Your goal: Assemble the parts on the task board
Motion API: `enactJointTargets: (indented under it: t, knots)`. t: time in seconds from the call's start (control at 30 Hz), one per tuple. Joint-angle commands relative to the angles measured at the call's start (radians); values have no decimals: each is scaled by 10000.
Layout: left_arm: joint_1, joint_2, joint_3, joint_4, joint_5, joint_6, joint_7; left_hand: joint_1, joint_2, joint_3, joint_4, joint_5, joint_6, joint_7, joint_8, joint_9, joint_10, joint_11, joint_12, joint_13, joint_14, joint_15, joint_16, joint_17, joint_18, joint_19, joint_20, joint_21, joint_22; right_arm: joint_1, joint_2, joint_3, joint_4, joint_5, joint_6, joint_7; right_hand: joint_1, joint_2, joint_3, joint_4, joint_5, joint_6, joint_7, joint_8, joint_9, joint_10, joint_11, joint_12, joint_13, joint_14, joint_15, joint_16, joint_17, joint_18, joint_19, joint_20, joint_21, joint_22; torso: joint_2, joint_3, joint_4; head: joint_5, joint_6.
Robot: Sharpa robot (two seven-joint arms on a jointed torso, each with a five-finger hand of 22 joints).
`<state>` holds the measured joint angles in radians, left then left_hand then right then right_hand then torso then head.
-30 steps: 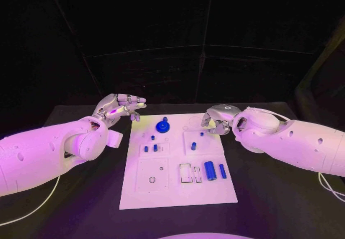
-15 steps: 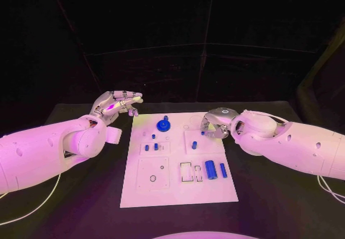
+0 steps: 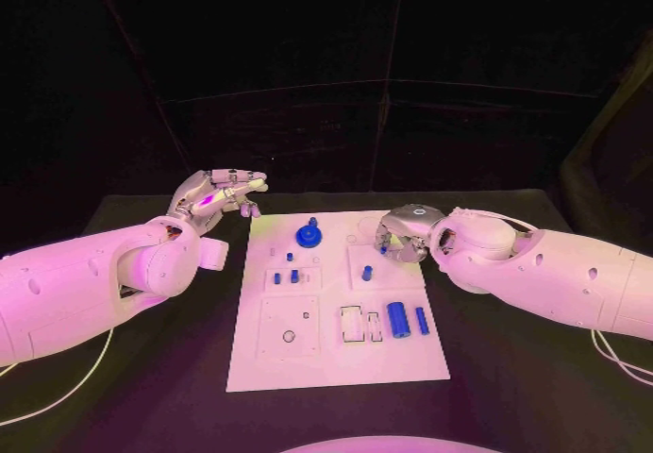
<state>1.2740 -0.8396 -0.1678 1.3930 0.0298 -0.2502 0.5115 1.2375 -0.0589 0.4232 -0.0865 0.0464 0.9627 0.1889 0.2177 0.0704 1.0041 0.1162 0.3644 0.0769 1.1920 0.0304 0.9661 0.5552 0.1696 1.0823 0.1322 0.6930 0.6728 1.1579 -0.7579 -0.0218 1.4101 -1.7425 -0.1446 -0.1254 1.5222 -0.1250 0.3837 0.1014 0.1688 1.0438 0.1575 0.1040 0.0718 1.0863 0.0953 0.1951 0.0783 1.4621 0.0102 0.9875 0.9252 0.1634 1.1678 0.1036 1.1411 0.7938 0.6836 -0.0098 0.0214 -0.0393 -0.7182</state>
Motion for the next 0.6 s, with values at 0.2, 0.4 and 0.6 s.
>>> enactJointTargets:
  t: [0.2, 0.4, 0.6]
  knots:
    - [5, 34, 9, -19, 83, 31, 124, -25, 66, -126, 5, 24, -91, 9, 58, -10, -92, 21, 53, 8, -26, 41, -62, -29, 135, 39, 45, -77, -41, -24, 52, -10, -45, -237, 305, -32, -308, 181, 309, -99, -756, 595, -174, 183, 92, 684, -203, 49, -73, 213, -152, 449, 394, -295, 346, -61, 511, 737, -1, -1, -5, -20, -29]
    - [0, 61, 9, -8, 83, 61, 53, -18, 81, -166, 15, 25, -110, 15, 63, -11, -113, 27, 63, 7, -29, 45, -63, -41, 135, 50, 48, -101, -61, -60, 108, -10, -53, -638, 255, -223, -274, 321, 496, -318, -1003, 843, -245, 248, 137, 994, -293, 15, -61, 292, -231, 830, 754, -382, 592, -110, 834, 1247, 5, -1, -3, -33, -30]
    - [-1, 55, 9, -14, 83, 62, 3, -18, 81, -166, 15, 25, -110, 15, 63, -11, -113, 27, 63, 7, -29, 45, -63, -41, 135, 50, 48, -101, -61, -83, 143, -13, -28, -964, 31, -439, -294, 333, 572, -491, -1006, 985, -285, 280, 168, 1180, -348, -24, -43, 345, -282, 1122, 1025, -448, 784, -140, 1087, 1637, 1, 2, 2, -75, -53]
